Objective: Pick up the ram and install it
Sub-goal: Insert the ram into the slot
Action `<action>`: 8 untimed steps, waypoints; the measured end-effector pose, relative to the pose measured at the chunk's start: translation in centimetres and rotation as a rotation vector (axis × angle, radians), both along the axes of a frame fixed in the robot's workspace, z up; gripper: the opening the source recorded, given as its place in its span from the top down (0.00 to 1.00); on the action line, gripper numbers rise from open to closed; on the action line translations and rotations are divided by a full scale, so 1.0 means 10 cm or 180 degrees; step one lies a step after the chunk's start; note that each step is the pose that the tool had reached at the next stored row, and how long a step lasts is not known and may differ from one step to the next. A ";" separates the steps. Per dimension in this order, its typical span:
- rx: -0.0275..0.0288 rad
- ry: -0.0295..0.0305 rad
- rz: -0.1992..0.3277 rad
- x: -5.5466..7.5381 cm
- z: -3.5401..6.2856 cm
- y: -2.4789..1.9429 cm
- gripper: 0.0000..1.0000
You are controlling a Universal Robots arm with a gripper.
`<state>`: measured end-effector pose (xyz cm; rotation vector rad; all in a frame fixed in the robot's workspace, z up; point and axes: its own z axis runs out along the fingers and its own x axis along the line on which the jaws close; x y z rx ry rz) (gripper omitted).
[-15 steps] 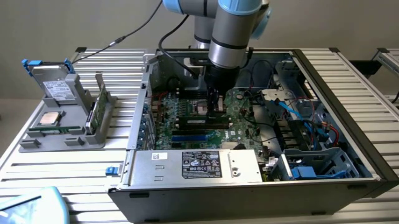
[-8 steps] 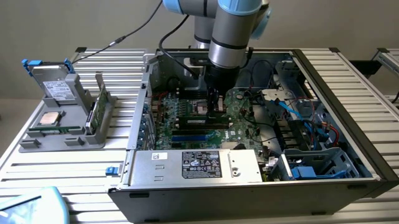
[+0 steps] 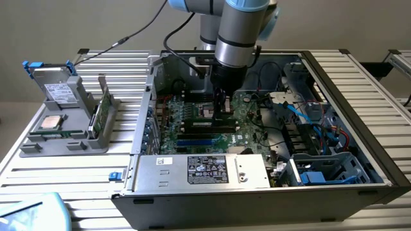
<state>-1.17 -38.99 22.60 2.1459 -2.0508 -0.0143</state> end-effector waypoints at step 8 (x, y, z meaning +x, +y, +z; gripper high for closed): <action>0.0000 0.0000 0.0046 0.00 0.031 -0.005 0.86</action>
